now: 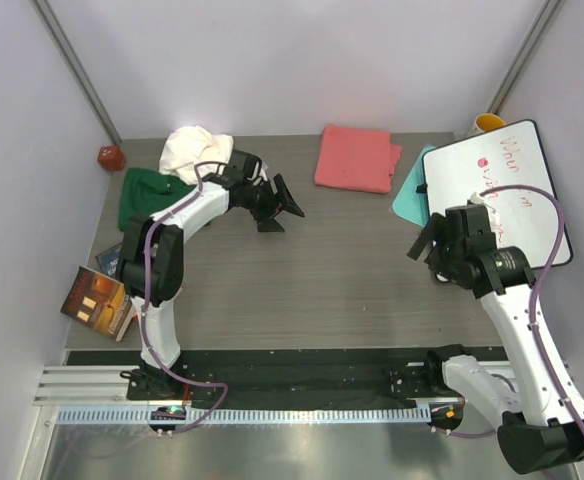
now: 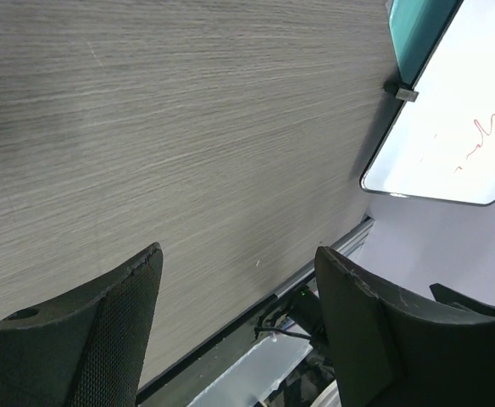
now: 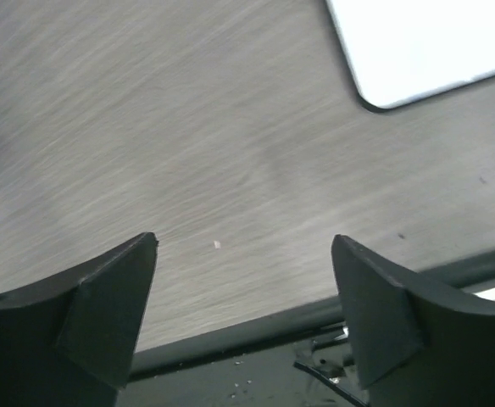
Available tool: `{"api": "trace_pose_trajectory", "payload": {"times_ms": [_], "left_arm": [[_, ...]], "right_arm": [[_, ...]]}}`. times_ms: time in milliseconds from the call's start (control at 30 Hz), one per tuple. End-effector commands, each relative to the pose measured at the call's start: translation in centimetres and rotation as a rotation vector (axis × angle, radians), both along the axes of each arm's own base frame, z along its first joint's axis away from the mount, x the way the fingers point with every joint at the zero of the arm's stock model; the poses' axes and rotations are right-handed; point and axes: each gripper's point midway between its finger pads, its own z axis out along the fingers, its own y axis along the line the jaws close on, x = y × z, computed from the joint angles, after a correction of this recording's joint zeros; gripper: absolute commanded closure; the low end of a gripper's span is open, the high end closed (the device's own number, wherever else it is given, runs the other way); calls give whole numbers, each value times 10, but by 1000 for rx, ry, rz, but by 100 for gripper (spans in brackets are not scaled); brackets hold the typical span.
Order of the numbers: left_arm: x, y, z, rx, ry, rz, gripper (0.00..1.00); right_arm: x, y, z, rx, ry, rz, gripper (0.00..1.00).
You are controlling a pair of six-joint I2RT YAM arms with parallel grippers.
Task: Fold and stack the t-shirts
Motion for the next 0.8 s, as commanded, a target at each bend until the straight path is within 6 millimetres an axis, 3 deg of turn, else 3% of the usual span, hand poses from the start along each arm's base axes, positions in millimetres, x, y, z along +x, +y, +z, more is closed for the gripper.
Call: {"api": "trace_pose_trajectory", "payload": {"times_ms": [0, 200, 400, 500, 533, 600, 633, 700, 767], "left_arm": [[-4, -9, 21, -62, -44, -33, 27], [-6, -10, 27, -73, -57, -46, 27], [-12, -8, 27, -75, -58, -55, 27], [-19, -5, 26, -73, -53, -56, 27], [-21, -5, 25, -73, -50, -57, 27], [-25, -3, 24, -75, -51, -58, 27], [-26, -3, 24, -75, -51, -58, 27], [-29, -3, 24, -79, -49, -61, 27], [-29, -3, 27, -86, -56, -62, 27]], "right_arm": [[-18, -49, -1, -113, -36, -281, 1], [-24, -64, 15, -64, -157, -429, 2], [-11, -46, 3, 1, -85, -379, 4], [7, -28, -4, 87, -100, -332, 6], [19, -22, -1, 120, -132, -319, 7], [35, -1, -16, 203, -92, -257, 9], [53, 7, -15, 234, -128, -232, 11], [72, 9, -32, 244, -91, -257, 11], [91, 2, -23, 234, -142, -309, 11]]}}
